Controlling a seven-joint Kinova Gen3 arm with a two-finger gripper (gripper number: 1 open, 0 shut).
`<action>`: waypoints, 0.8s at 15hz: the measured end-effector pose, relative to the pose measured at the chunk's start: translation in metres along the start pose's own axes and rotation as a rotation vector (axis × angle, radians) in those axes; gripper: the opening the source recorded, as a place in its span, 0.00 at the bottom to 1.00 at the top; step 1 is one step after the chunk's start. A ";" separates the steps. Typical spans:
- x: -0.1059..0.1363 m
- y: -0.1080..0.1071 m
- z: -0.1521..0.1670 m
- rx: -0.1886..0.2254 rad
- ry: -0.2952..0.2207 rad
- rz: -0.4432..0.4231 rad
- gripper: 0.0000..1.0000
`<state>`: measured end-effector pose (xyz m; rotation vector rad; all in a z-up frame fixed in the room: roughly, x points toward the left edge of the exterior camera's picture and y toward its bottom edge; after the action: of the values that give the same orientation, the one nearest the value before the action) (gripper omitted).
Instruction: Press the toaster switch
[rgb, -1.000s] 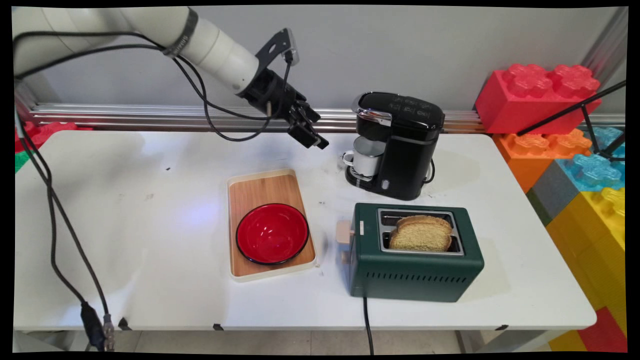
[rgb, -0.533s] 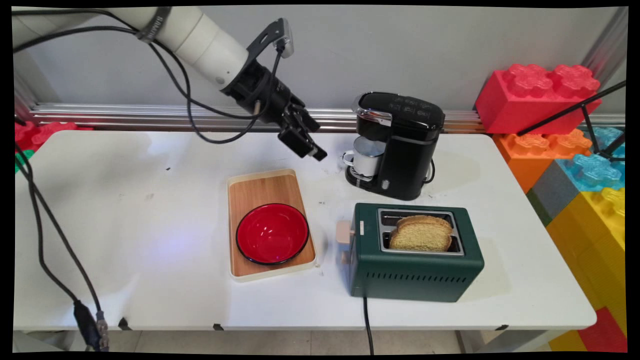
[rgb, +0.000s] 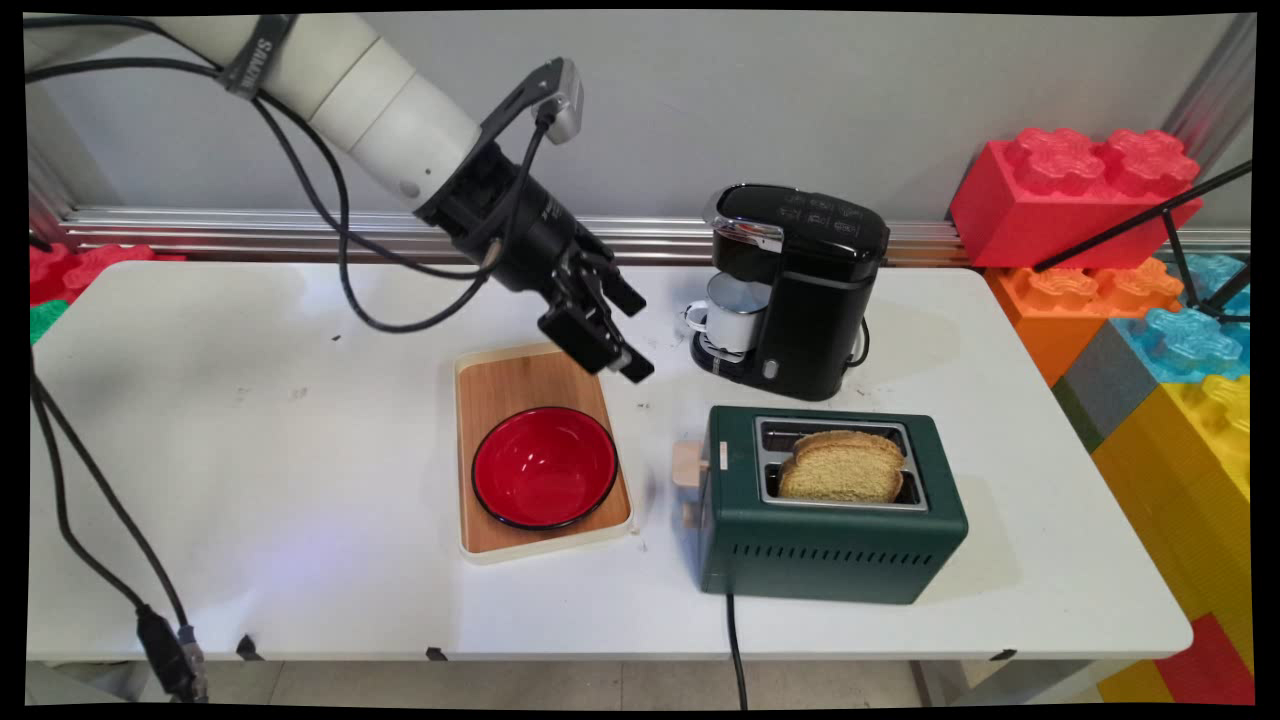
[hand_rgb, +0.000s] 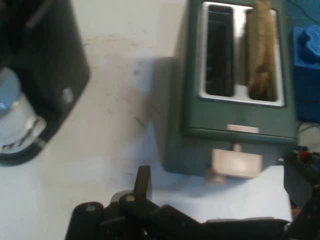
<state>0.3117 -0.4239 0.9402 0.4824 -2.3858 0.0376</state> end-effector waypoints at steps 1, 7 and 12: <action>0.000 0.006 0.001 -0.008 -0.002 0.005 1.00; 0.002 0.032 0.009 -0.022 -0.008 0.039 0.00; 0.000 0.038 0.015 -0.016 -0.017 0.058 0.00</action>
<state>0.2882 -0.3907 0.9328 0.4079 -2.4143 0.0406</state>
